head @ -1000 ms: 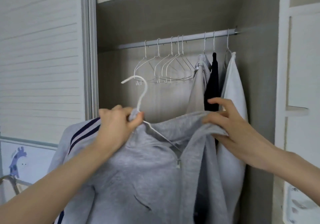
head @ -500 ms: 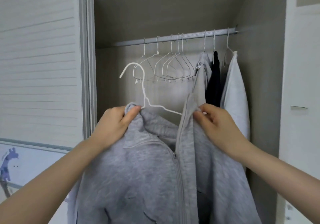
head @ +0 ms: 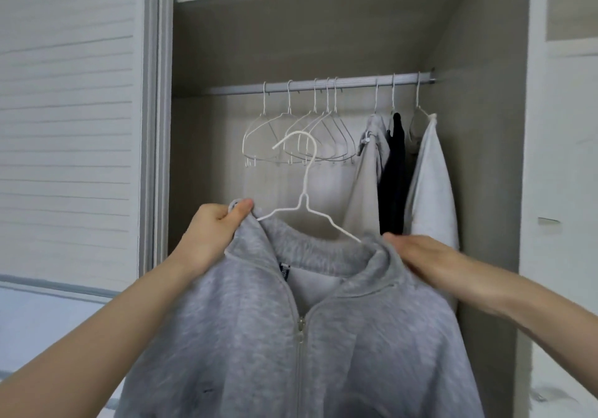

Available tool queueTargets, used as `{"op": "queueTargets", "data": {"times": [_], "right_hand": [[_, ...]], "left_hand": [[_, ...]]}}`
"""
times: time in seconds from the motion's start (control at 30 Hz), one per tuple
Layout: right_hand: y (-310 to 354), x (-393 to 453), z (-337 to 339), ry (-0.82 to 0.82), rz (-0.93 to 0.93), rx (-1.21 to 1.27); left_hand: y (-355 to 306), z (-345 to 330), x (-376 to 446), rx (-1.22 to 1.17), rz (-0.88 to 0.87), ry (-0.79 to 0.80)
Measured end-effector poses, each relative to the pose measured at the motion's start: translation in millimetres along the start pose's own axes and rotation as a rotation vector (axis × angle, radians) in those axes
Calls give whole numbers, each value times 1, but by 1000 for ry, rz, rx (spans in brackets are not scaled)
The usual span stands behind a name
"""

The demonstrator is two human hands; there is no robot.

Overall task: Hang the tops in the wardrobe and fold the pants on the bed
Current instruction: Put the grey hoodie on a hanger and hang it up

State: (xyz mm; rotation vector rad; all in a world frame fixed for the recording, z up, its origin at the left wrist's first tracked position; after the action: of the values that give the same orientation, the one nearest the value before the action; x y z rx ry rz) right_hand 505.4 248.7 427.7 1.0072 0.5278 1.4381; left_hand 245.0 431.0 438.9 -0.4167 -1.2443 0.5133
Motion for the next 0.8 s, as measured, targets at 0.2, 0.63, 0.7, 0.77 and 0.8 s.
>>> {"op": "queueTargets", "data": {"times": [0.2, 0.63, 0.7, 0.77, 0.8], "right_hand": [[0, -7, -11, 32, -111, 329], [75, 37, 38, -206, -272, 675], [83, 57, 45, -314, -248, 608], [92, 82, 56, -472, -197, 490], [100, 96, 57, -534, -170, 414]], "left_hand": [[-4, -28, 30, 58, -89, 195], [-5, -98, 50, -369, 293, 645], [-22, -103, 50, -492, 269, 715], [-39, -104, 49, -558, 204, 717], [-47, -104, 50, -571, 162, 717]]}}
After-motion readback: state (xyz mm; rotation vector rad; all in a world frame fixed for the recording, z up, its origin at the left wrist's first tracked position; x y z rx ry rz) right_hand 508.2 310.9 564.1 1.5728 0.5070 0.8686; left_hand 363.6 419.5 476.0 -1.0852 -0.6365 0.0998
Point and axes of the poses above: each hand's wrist, its own x-axis towards the middle knuckle, its own z-axis out of the back of the hand, y = z × x, the point moved 5 cm from there along x, towards the middle knuckle, and after that the axes turned 7 degrees about -z, right-handed, at the moved point
